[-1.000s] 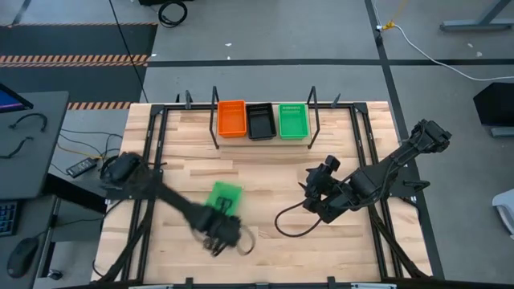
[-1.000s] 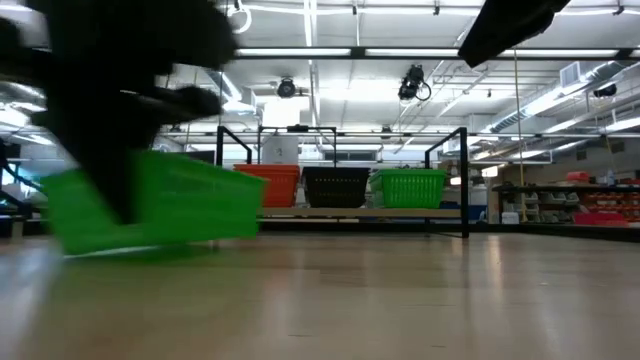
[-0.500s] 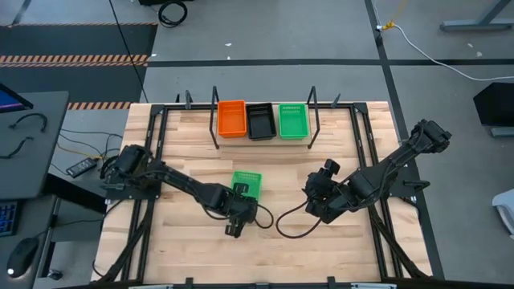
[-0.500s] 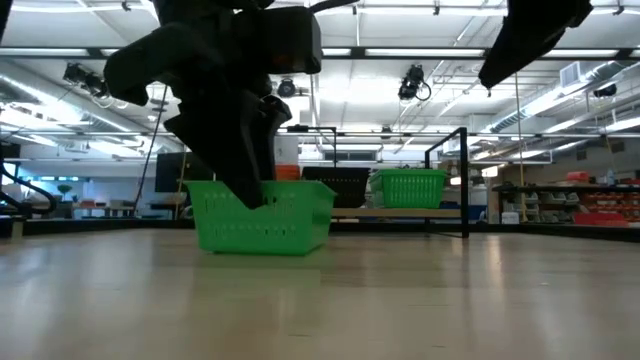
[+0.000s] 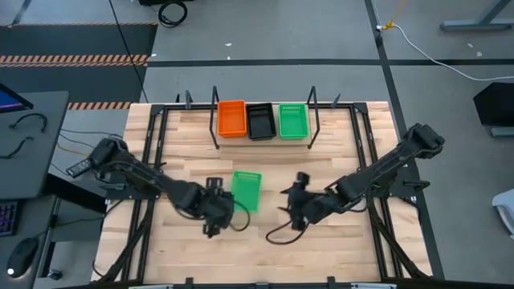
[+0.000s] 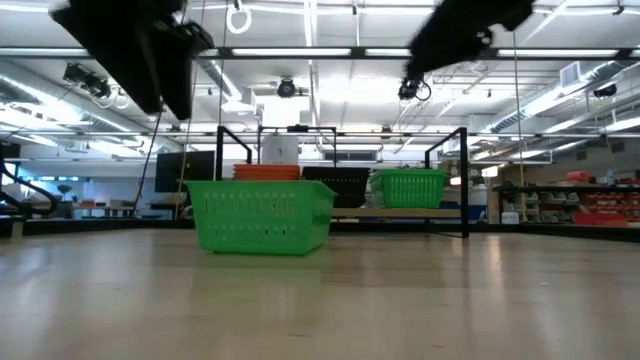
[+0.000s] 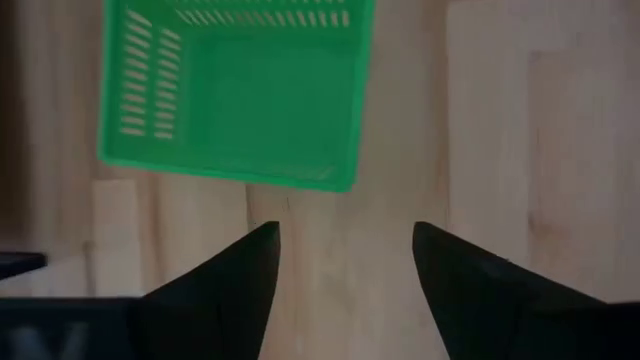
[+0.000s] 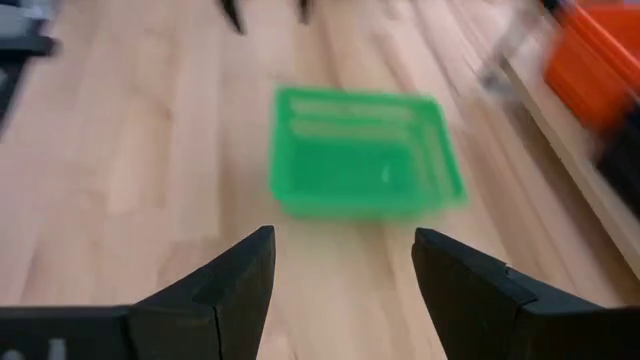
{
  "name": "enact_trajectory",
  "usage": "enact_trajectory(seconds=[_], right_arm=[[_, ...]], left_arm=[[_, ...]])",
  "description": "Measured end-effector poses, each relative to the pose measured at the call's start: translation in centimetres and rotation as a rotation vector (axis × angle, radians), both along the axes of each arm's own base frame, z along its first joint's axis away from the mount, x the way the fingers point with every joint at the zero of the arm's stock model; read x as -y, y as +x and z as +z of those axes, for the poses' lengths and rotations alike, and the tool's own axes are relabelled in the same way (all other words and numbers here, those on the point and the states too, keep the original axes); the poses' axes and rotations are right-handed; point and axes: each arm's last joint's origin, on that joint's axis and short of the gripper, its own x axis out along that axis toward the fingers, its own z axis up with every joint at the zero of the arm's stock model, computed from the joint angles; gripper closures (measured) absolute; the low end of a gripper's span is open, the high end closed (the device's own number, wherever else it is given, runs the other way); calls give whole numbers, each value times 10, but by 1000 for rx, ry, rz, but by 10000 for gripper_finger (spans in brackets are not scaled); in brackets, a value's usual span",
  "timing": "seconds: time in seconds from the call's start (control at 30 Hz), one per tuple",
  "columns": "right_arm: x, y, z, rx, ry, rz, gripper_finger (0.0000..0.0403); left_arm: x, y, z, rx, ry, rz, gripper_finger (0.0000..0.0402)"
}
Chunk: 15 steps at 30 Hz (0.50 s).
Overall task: Stack baskets on shelf by color
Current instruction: Stack the green bin on top of the other green bins on the shelf
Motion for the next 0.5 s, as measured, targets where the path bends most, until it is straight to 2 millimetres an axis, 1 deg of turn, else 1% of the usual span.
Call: enact_trajectory(seconds=[0.13,0.23,0.3,0.37,0.43,0.5], right_arm=[[-5,34,-10,-10,-11,67,161],[-6,61,-15,-50,-29,99,161],[-7,78,-17,-74,-46,119,158],[-8,93,-15,-82,-41,133,152],[-8,105,-17,-121,-46,129,145],[-8,115,-23,-171,-50,114,138]], left_arm=[[11,-19,11,95,54,16,173],[15,-32,9,184,111,46,174],[15,-41,5,232,128,71,171],[13,-50,-5,268,125,85,167],[11,-58,-16,301,108,85,165],[8,-64,-25,340,75,88,165]])
